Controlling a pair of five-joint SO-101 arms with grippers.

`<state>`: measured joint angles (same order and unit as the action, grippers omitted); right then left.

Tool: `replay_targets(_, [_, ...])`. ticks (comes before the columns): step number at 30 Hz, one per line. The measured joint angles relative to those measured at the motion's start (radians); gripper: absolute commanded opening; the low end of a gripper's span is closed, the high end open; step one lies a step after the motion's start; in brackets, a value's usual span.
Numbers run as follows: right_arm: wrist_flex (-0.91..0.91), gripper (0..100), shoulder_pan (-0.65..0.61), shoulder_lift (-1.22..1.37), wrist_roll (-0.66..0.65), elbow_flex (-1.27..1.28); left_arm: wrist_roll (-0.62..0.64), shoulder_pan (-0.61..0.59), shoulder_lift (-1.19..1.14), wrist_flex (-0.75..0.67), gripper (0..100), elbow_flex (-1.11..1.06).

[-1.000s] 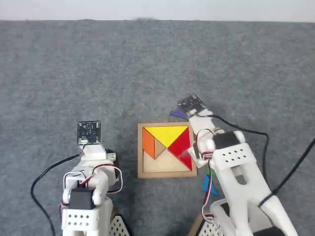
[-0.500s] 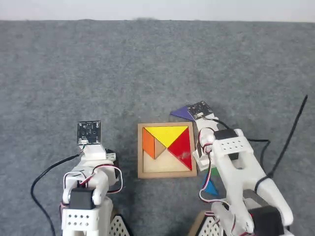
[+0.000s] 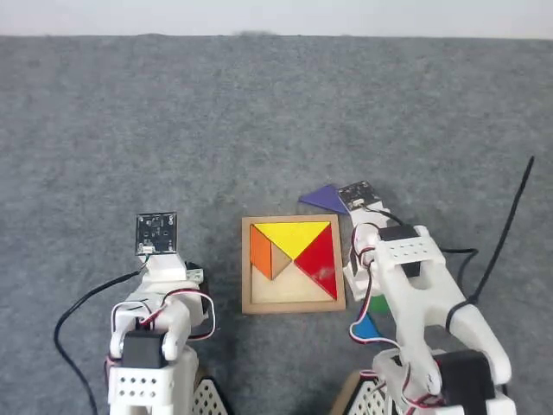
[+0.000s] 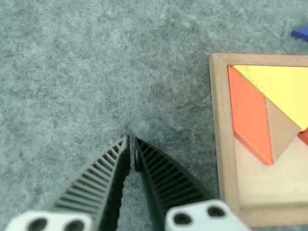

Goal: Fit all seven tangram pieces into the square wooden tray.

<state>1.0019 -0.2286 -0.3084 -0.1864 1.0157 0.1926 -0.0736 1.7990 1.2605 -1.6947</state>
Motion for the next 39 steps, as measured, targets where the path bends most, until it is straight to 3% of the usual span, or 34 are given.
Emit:
replay_targets(15, [0.051,7.0,-0.018,-0.060,0.000,-0.140,0.000,0.000,0.000,0.000,1,0.000])
replay_targets(28, [0.071,7.0,-0.485,-0.069,-0.017,-0.253,0.000,0.000,0.000,0.000,1,0.000])
replay_targets(39, [0.063,7.1,-0.554,0.238,-0.120,-0.439,0.000,0.000,0.000,0.000,1,0.000])
